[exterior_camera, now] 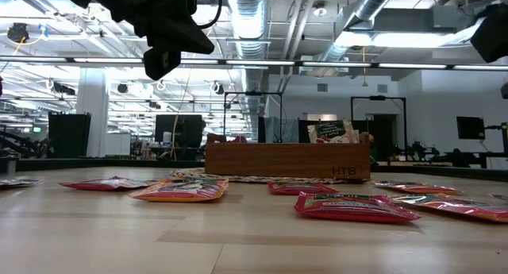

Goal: Pick & Place Tea
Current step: Put the orange tea bag into the middle section of the wooden organizer

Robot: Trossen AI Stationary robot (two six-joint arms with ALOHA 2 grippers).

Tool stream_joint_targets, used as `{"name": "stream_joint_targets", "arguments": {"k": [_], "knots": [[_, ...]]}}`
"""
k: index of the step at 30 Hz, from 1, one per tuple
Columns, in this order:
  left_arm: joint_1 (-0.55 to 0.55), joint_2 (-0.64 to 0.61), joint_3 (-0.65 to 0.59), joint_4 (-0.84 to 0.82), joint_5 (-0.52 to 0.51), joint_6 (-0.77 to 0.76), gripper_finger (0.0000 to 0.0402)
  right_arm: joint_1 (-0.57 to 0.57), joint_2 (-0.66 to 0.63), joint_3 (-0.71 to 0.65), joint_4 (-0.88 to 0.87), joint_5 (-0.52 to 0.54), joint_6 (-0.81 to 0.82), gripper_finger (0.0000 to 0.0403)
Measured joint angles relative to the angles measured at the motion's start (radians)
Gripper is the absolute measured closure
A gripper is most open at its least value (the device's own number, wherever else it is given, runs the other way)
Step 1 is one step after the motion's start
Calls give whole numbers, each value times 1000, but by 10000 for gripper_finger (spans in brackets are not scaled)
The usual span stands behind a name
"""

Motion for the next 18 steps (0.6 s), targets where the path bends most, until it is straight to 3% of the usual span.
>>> {"name": "stream_joint_targets", "arguments": {"k": [7, 12, 18], "knots": [[0, 0, 0, 0, 0, 0, 402, 14, 0, 0, 7, 10, 0, 83], [0, 0, 0, 0, 0, 0, 402, 39, 23, 0, -5, 73, -1, 81], [0, 0, 0, 0, 0, 0, 402, 53, 118, 0, -5, 76, -13, 85]]}}
